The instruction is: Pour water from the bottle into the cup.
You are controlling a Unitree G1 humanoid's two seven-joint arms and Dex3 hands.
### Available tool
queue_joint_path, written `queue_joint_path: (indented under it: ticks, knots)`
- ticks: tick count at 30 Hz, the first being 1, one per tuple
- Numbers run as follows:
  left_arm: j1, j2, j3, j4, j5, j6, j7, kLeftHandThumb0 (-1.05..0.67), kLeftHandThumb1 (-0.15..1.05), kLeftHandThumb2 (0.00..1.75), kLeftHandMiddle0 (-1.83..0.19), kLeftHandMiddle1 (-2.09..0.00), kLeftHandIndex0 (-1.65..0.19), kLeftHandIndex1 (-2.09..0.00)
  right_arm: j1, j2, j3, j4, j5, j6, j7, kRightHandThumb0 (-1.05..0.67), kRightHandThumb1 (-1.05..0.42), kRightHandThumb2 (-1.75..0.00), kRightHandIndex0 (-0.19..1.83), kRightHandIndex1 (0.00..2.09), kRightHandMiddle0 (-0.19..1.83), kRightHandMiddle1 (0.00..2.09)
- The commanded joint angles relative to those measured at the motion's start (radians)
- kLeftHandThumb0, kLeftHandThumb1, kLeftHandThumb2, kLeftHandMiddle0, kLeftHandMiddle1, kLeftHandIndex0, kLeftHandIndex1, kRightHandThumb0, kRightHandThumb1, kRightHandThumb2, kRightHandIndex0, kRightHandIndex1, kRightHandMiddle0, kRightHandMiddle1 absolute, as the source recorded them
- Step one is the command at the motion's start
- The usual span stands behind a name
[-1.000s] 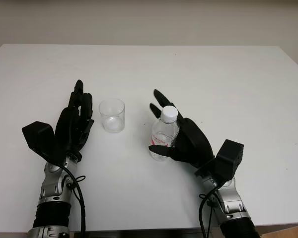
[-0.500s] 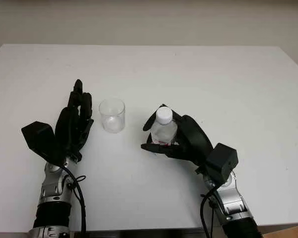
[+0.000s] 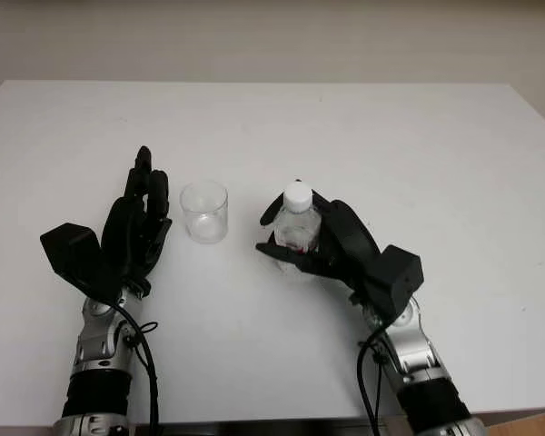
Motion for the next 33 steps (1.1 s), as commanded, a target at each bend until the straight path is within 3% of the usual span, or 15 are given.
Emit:
queue_joint_path:
  ticks: [1,6,16,28,33]
  knots:
    - [-0.001,-0.002,0.005,-0.009,-0.006,-0.008,-0.003,-0.69,1.05,0.58,0.14,-0.05,0.15,-0.05,-0.087,0.021,-0.014,0.057,-0.006,-0.013,-0.034,-0.33,-1.05,-0.36,1.83,2.09,1.62,2.09]
    - [0.000,-0.002,0.004,-0.009,-0.003,-0.009,-0.001,-0.69,1.05,0.58,0.14,-0.05,0.15,-0.05,-0.268,0.024,-0.023,0.262,-0.063,-0.048,-0.143,-0.33,-1.05,-0.40,1.77,2.09,1.60,2.09]
    - [0.008,-0.004,0.001,-0.015,0.004,-0.011,0.012,-0.69,1.05,0.59,0.12,-0.06,0.13,-0.06,-0.553,-0.024,0.053,0.617,-0.259,-0.134,-0.314,-0.34,-1.05,-0.28,1.47,2.09,1.22,2.09]
    - [0.016,-0.007,0.003,-0.017,-0.001,-0.008,0.012,-0.68,1.05,0.59,0.12,-0.06,0.13,-0.06,-0.698,-0.073,0.198,0.795,-0.468,-0.150,-0.493,-0.38,-1.05,-0.25,1.46,2.09,1.22,2.09]
    - [0.018,-0.009,0.003,-0.014,-0.003,-0.015,0.008,-0.68,1.05,0.59,0.13,-0.05,0.14,-0.05,-0.750,-0.105,0.275,0.826,-0.569,-0.132,-0.581,-0.40,-1.05,-0.19,1.36,2.09,1.10,2.09]
